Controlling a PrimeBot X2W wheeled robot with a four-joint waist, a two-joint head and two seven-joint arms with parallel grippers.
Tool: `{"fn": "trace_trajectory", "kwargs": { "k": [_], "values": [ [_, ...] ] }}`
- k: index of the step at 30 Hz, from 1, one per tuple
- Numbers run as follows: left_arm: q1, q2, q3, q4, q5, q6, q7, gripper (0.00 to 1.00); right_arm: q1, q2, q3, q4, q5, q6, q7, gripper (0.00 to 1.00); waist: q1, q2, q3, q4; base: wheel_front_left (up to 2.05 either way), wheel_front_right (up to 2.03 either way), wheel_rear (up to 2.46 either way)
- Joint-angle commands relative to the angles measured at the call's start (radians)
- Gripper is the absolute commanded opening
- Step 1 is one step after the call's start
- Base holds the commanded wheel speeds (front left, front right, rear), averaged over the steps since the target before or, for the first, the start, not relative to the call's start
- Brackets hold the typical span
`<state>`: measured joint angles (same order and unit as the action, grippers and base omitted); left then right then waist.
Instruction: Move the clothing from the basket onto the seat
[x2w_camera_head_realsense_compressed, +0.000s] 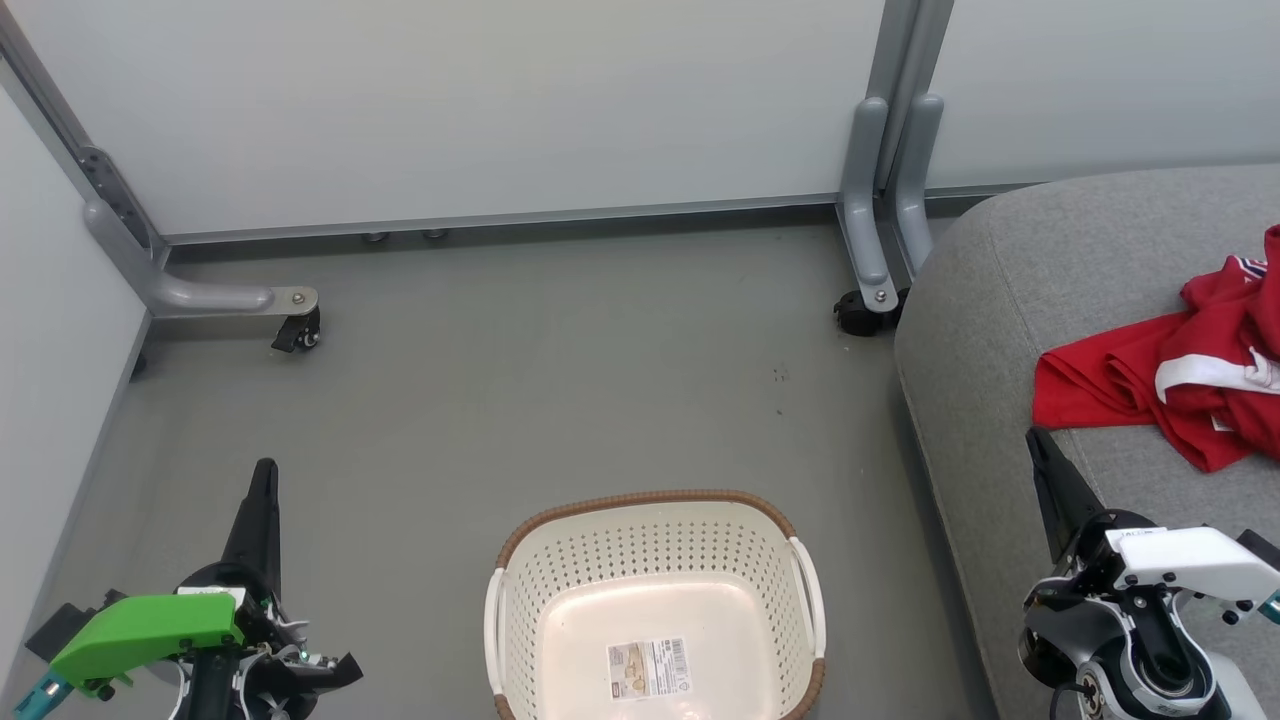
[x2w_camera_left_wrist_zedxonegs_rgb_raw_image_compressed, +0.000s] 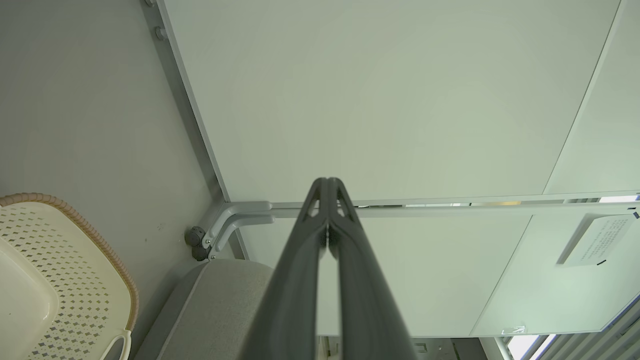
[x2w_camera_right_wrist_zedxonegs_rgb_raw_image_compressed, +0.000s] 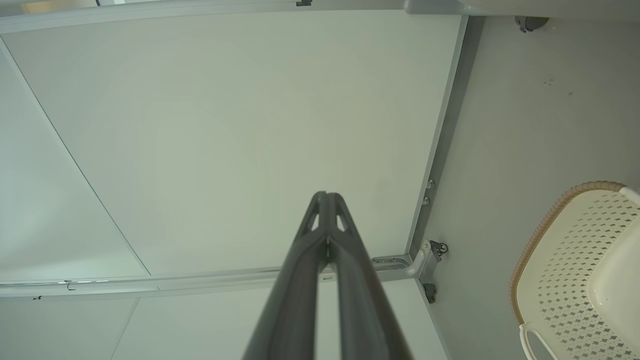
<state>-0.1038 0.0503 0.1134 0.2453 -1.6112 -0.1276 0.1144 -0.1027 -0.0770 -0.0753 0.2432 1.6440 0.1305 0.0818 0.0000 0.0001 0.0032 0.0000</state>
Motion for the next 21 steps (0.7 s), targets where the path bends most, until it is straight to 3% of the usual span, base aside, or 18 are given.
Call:
{"fn": "trace_trajectory", "kwargs": {
  "k": [1,21],
  "values": [
    [-0.011,0.000,0.002,0.001,-0.003,-0.006,0.003,0.00,-0.006,-0.001,-0.003,0.003,0.000,0.000,0.003,0.00,0.0000,-0.0001,0.000,0.000,0.00,0.00,0.00],
    [-0.011,0.000,0.002,0.001,-0.003,-0.006,0.003,0.00,-0.007,0.006,-0.011,0.003,-0.009,0.000,0.011,0.00,0.0000,-0.0001,0.000,0.000,0.00,0.00,0.00]
  ]
}}
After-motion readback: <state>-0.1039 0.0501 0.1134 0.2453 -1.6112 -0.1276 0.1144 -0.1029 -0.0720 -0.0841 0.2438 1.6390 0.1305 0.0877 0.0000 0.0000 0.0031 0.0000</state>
